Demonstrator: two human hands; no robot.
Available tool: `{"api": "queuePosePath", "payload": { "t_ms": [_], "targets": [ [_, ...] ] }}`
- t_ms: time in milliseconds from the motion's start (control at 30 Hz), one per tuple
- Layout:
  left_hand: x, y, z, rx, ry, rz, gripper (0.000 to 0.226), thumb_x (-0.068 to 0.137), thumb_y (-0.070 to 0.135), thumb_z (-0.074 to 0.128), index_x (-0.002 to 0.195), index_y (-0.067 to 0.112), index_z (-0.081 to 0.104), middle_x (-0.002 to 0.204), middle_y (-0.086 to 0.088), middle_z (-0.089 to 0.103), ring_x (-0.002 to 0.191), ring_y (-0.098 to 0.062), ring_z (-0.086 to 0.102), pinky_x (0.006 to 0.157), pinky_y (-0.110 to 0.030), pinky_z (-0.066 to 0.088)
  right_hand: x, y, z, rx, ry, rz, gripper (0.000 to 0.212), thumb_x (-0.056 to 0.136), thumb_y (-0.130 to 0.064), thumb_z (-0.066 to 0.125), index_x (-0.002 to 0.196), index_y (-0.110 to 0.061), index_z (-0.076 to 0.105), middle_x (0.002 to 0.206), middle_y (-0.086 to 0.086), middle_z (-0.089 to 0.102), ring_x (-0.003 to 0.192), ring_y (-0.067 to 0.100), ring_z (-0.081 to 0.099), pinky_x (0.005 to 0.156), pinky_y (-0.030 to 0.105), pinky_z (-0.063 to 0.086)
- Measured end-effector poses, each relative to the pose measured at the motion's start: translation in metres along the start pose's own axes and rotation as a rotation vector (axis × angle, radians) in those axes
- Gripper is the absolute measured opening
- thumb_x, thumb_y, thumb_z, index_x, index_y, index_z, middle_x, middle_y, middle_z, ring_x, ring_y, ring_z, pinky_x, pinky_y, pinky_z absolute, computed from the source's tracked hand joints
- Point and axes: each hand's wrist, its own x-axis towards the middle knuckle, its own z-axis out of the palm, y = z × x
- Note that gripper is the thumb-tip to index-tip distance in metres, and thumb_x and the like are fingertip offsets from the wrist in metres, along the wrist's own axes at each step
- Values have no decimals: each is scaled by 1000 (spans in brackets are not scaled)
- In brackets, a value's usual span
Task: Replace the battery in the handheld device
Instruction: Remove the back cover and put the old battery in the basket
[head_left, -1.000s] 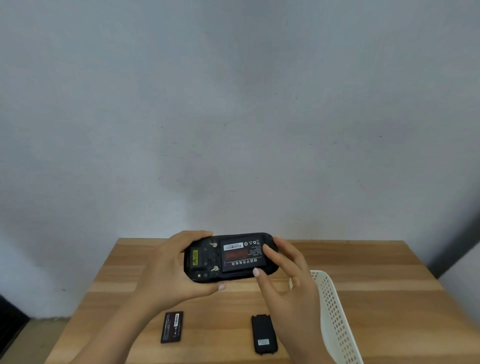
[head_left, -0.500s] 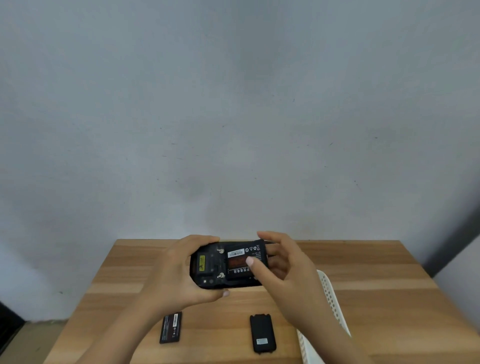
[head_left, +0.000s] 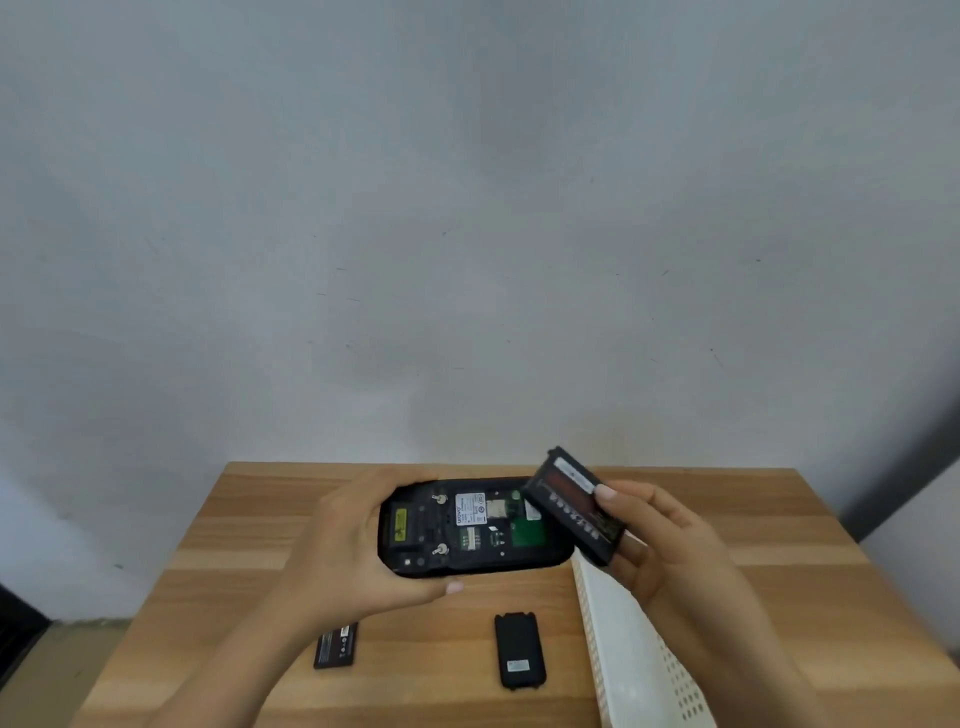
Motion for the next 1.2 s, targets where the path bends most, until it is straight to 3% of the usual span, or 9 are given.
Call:
{"api": "queuePosePath", "payload": {
  "t_ms": [167, 300, 367, 500, 600, 767, 933, 1067, 1200],
  "targets": [
    [-5, -1, 12, -46, -4, 11, 79, 40, 50, 91, 111, 40, 58, 113, 21, 62, 102, 6, 60, 82, 2, 40, 29, 37, -74, 220, 207, 255, 43, 76, -16, 71, 116, 0, 64, 101, 19, 72, 88, 28, 67, 67, 32, 62],
    [-4, -3, 26, -77, -30, 19, 78, 42, 52, 90, 111, 37, 58, 112, 20, 62, 102, 3, 61, 97, -6, 39, 59, 91, -130, 105, 471, 346, 33, 90, -4, 63, 120, 9, 57, 94, 21, 68, 74, 28, 65, 45, 30, 59],
    [-4, -5, 35, -82, -40, 22, 79, 42, 51, 91, 112, 35, 58, 112, 19, 63, 103, 0, 62, 114, -21, 29, 74, 120, -149, -12, 611, 373, 31, 91, 1, 63, 121, 8, 56, 108, 26, 67, 75, 30, 65, 51, 34, 58],
    [-5, -4, 51, -80, -58, 3, 81, 42, 45, 96, 112, 34, 57, 110, 17, 64, 101, -4, 64, 119, -29, 20, 96, 163, -162, -224, 783, 370, 29, 88, 4, 63, 116, -2, 57, 116, 22, 64, 90, 35, 65, 76, 44, 59],
    [-6, -5, 58, -51, -55, -21, 83, 40, 43, 98, 112, 35, 56, 109, 18, 63, 101, -4, 64, 119, -36, 21, 106, 183, -162, -408, 755, 363, 29, 87, -2, 63, 114, -8, 56, 114, 16, 63, 94, 33, 63, 81, 45, 58],
    [-10, -5, 62, -29, -41, -43, 85, 41, 48, 95, 114, 43, 52, 116, 23, 58, 113, -1, 58, 119, -31, 19, 118, 207, -163, -637, 729, 287, 18, 89, -1, 61, 102, -12, 54, 104, 12, 65, 93, 33, 65, 81, 46, 59],
    [-17, -3, 58, 18, -23, -108, 81, 41, 49, 95, 110, 27, 60, 111, 20, 60, 109, -2, 60, 119, -34, 23, 123, 218, -167, -755, 721, 300, 16, 85, -3, 66, 96, -8, 55, 90, 10, 62, 87, 35, 66, 81, 50, 59],
    [-21, 0, 55, 27, -24, -149, 79, 40, 45, 97, 108, 24, 61, 102, 17, 65, 97, -3, 66, 119, -40, 23, 119, 220, -166, -877, 617, 312, 40, 68, -15, 85, 94, -10, 55, 89, 12, 64, 85, 35, 66, 76, 41, 56],
    [-26, 0, 48, 46, -17, -164, 80, 40, 43, 98, 108, 21, 62, 103, 13, 67, 97, -4, 67, 118, -44, 23, 118, 217, -167, -1008, 542, 269, 37, 58, -19, 85, 84, -11, 60, 78, 10, 67, 74, 32, 66, 68, 34, 54]
  ]
}}
